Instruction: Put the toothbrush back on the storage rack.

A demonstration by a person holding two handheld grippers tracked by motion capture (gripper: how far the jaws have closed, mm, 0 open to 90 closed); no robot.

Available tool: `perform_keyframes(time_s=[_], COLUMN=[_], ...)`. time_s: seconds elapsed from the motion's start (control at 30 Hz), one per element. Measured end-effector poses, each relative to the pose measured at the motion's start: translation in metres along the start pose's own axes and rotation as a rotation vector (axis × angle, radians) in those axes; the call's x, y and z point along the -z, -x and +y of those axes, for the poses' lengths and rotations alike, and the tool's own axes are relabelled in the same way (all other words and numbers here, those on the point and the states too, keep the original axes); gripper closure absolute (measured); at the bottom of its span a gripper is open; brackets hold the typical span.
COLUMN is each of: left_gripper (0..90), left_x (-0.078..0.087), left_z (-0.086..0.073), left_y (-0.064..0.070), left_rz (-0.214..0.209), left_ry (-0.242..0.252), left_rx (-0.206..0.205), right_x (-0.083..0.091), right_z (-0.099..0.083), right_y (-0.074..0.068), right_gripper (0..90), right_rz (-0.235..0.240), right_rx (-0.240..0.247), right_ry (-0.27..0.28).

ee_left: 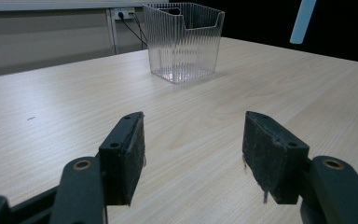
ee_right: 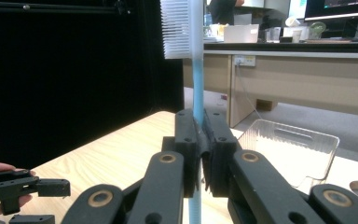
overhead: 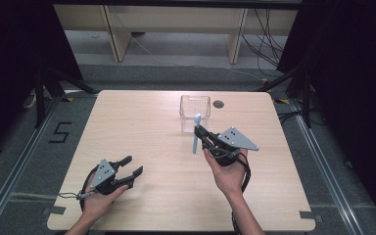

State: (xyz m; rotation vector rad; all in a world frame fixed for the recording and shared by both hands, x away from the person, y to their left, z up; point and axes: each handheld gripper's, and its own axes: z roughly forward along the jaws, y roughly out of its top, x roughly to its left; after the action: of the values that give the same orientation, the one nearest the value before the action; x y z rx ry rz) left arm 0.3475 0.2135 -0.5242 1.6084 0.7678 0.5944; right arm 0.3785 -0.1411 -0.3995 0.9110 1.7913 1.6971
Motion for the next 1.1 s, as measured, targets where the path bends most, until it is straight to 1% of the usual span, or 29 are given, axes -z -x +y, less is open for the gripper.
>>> perform_keyframes(time_s=[0.03, 0.07, 0.1, 0.2, 0.27, 0.33, 0.37, 0.4, 0.43, 0.47, 0.5, 0.53, 0.57, 0.6, 0.63, 0.67, 0.7, 0.77, 0.8, 0.83, 0.87, 0.93, 0.97, 1.0, 1.07, 1.1], left_gripper=[38.6, 38.5, 38.5, 38.5, 38.5, 38.4, 38.4, 38.4, 38.3, 38.4, 38.3, 38.4, 38.3, 38.4, 38.4, 38.3, 38.3, 38.2, 38.2, 38.2, 38.1, 38.1, 38.1, 38.1, 38.0, 38.0], left_x=[0.000, 0.000, 0.001, 0.001, 0.001, 0.001, 0.001, 0.001, 0.001, 0.001, 0.001, 0.001, 0.001, 0.001, 0.001, 0.001, 0.001, 0.001, 0.001, 0.001, 0.001, 0.001, 0.001, 0.001, 0.001, 0.001], left_z=[0.000, 0.000, 0.001, 0.001, 0.001, 0.001, 0.001, 0.001, 0.001, 0.001, 0.001, 0.001, 0.001, 0.001, 0.001, 0.001, 0.001, 0.001, 0.001, 0.001, 0.001, 0.001, 0.001, 0.001, 0.001, 0.001], left_y=[0.000, 0.000, 0.000, 0.001, 0.001, 0.000, 0.000, 0.000, 0.000, 0.000, 0.000, 0.000, 0.001, 0.001, 0.001, 0.001, 0.001, 0.001, 0.001, 0.000, 0.000, 0.000, 0.000, 0.001, 0.001, 0.001], left_rz=[0.001, 0.002, 0.010, 0.010, 0.011, 0.012, 0.012, 0.012, 0.012, 0.012, 0.012, 0.012, 0.012, 0.012, 0.012, 0.012, 0.012, 0.013, 0.013, 0.014, 0.014, 0.015, 0.015, 0.016, 0.016, 0.016], left_ry=[0.001, -0.001, -0.020, -0.014, -0.013, -0.012, -0.012, -0.012, -0.013, -0.013, -0.013, -0.012, -0.012, -0.012, -0.012, -0.012, -0.013, -0.013, -0.013, -0.012, -0.012, -0.013, -0.013, -0.013, -0.014, -0.014], left_rx=[0.000, 0.000, -0.004, -0.010, -0.009, -0.006, -0.006, -0.006, -0.005, -0.005, -0.006, -0.006, -0.008, -0.010, -0.010, -0.011, -0.010, -0.006, -0.006, -0.004, -0.004, -0.005, -0.005, -0.006, -0.008, -0.008], right_x=[0.000, 0.001, 0.001, 0.001, 0.000, 0.001, 0.000, 0.000, 0.000, 0.000, 0.001, 0.000, 0.001, 0.000, 0.000, -0.001, -0.001, -0.001, -0.001, -0.002, -0.001, -0.001, -0.002, -0.002, -0.002, -0.001], right_z=[0.000, 0.001, 0.002, 0.003, 0.004, 0.005, 0.005, 0.006, 0.007, 0.007, 0.008, 0.009, 0.009, 0.009, 0.009, 0.010, 0.010, 0.011, 0.011, 0.011, 0.012, 0.013, 0.013, 0.014, 0.015, 0.016], right_y=[0.000, 0.001, 0.001, 0.002, 0.004, 0.006, 0.005, 0.007, 0.006, 0.006, 0.008, 0.008, 0.008, 0.009, 0.009, 0.012, 0.011, 0.014, 0.013, 0.015, 0.016, 0.018, 0.019, 0.020, 0.021, 0.023], right_gripper=[85.8, 85.8, 85.8, 85.8, 85.8, 85.8, 85.8, 85.8, 85.8, 85.8, 85.8, 85.8, 85.8, 85.8, 85.8, 85.8, 85.8, 85.8, 85.8, 85.8, 85.8, 85.8, 85.8, 85.8, 85.8, 85.8], right_rz=[0.005, -0.007, -0.002, -0.008, -0.010, -0.015, -0.016, -0.014, -0.014, -0.019, -0.023, -0.025, -0.030, -0.022, -0.022, -0.028, -0.034, -0.038, -0.045, -0.036, -0.047, -0.048, -0.049, -0.056, -0.055, -0.068], right_rx=[-0.006, 0.003, -0.004, -0.004, 0.002, 0.017, 0.006, 0.028, 0.005, 0.000, 0.017, 0.014, -0.001, 0.008, 0.008, 0.033, 0.011, 0.029, 0.015, 0.011, 0.016, 0.012, 0.016, 0.016, 0.014, 0.023], right_ry=[-0.004, 0.000, -0.004, -0.005, 0.000, -0.006, 0.003, 0.006, -0.002, 0.002, -0.005, 0.001, -0.004, 0.003, 0.003, 0.008, 0.005, 0.006, -0.002, 0.000, 0.004, 0.000, 0.011, 0.011, 0.014, 0.005])
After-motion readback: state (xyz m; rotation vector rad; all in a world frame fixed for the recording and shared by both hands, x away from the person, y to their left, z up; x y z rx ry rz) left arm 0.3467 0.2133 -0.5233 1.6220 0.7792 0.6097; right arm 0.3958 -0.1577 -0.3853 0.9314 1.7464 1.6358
